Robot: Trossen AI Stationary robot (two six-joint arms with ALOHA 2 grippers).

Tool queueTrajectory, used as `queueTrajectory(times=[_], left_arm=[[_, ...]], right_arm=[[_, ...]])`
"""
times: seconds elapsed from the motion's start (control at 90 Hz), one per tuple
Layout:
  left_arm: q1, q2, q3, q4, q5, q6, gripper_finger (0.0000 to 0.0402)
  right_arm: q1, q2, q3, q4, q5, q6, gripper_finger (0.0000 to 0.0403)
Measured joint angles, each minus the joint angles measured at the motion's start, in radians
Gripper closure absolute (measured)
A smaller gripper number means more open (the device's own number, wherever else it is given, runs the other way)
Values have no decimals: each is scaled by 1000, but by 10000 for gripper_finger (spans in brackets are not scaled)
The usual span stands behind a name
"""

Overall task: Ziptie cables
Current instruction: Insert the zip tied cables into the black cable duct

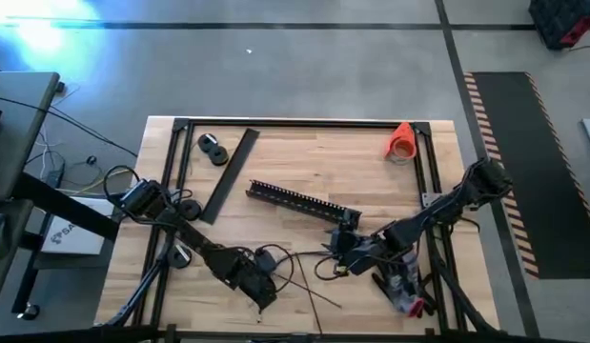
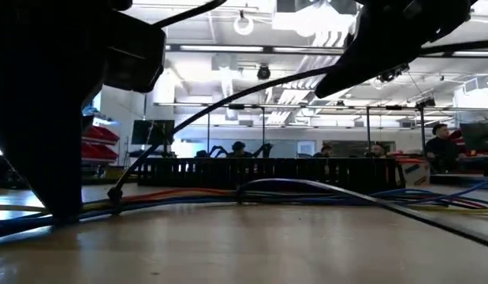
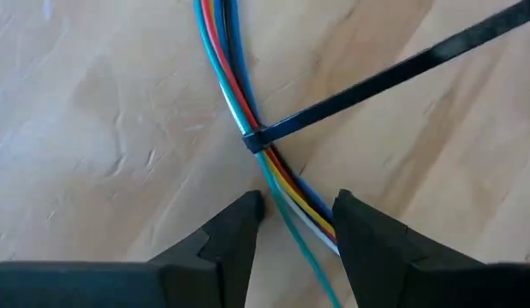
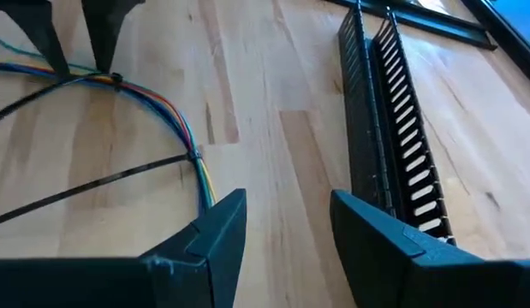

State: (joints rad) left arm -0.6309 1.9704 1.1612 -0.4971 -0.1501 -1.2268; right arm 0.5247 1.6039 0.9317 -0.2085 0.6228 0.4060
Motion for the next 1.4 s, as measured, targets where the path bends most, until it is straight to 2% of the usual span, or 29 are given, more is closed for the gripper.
queueTrajectory(times=[0.2, 0.322, 0.444, 0.6, 0.744, 0.822, 0.9, 1.122, 1.289, 1.4], left_arm=[[-2, 0, -1, -19, 10, 170, 296], [10, 0, -2, -31, 30, 294, 343], [22, -11, -2, -53, 50, 404, 390], [22, -32, -6, -88, 55, 536, 395], [18, -54, -8, -138, 47, 616, 400], [11, -69, -12, -185, 12, 651, 400], [4, -85, -14, -238, -49, 679, 401], [-12, -115, 26, -435, -249, 730, 401], [-11, -127, 84, -542, -360, 788, 401], [5, -139, 130, -569, -443, 850, 401]], right_arm=[[5, 1, 0, -41, -185, 16, 249], [9, 37, 0, -51, -215, -35, 239], [7, 110, 0, -38, -238, -76, 205], [-2, 188, 0, -61, -261, -69, 158], [-14, 208, 5, -152, -311, 26, 154], [-19, 209, 8, -202, -361, 65, 170], [-18, 209, 3, -221, -402, 65, 205], [-12, 205, -28, -192, -482, 121, 381], [19, 170, -15, -209, -457, 136, 399], [40, 99, 5, -318, -422, 161, 401]])
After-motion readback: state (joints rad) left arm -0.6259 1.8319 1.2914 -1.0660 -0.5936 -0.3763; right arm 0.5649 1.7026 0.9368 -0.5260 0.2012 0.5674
